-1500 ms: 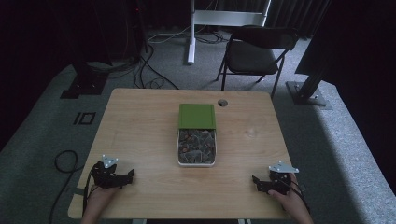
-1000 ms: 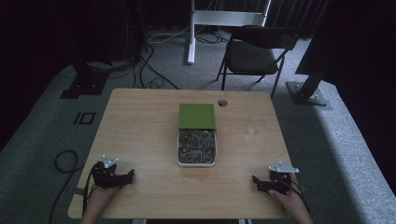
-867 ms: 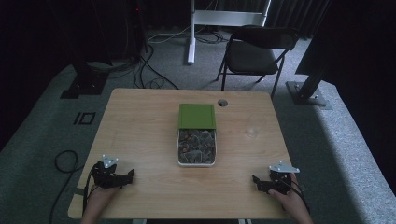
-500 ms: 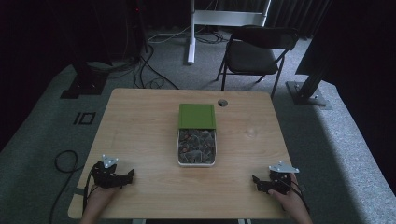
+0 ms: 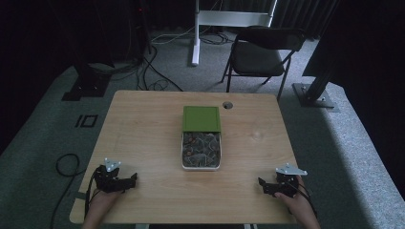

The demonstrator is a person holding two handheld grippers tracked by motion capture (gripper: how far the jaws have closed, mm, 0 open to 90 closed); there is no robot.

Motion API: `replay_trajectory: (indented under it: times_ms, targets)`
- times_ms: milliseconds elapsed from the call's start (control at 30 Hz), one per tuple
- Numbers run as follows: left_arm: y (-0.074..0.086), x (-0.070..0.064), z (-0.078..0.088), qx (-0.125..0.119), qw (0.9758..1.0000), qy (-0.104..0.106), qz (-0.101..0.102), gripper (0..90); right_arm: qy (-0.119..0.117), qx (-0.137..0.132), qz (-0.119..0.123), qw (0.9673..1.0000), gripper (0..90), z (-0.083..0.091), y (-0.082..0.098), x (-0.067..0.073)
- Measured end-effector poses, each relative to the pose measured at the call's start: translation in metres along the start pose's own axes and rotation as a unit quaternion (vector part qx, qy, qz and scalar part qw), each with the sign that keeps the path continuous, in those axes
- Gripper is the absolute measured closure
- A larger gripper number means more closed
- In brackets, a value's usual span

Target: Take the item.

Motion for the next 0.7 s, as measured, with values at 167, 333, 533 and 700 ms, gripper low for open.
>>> replay_trajectory:
  times_ms: [167, 333, 533, 700]
  targets:
    - [0.0, 0.0, 0.0, 0.0, 1.0, 0.0, 0.0, 0.2, 0.0, -0.008, 0.002, 1.0, 13.4, 0.004, -0.007, -0.001]
    - [0.0, 0.0, 0.0, 0.0, 1.0, 0.0, 0.0, 0.2, -0.001, -0.014, 0.004, 0.9999, 13.4, 0.006, -0.015, 0.0]
    - [0.0, 0.0, 0.0, 0.0, 1.0, 0.0, 0.0, 0.2, -0.005, -0.02, 0.0, 0.9998, 13.4, 0.008, -0.022, 0.003]
    - [0.0, 0.0, 0.0, 0.0, 1.0, 0.0, 0.0, 0.2, -0.009, -0.025, 0.002, 0.9996, 13.4, 0.007, -0.03, 0.005]
Point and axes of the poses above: each handheld gripper's, and its own axes: z roughly backward along the jaws, y roughly out of its underside, x roughly to its left, the point moved 5 cm from there along -z, roughly forward along the jaws, and after that the axes turned 14 degrees about -x, right-handed, at the moved point
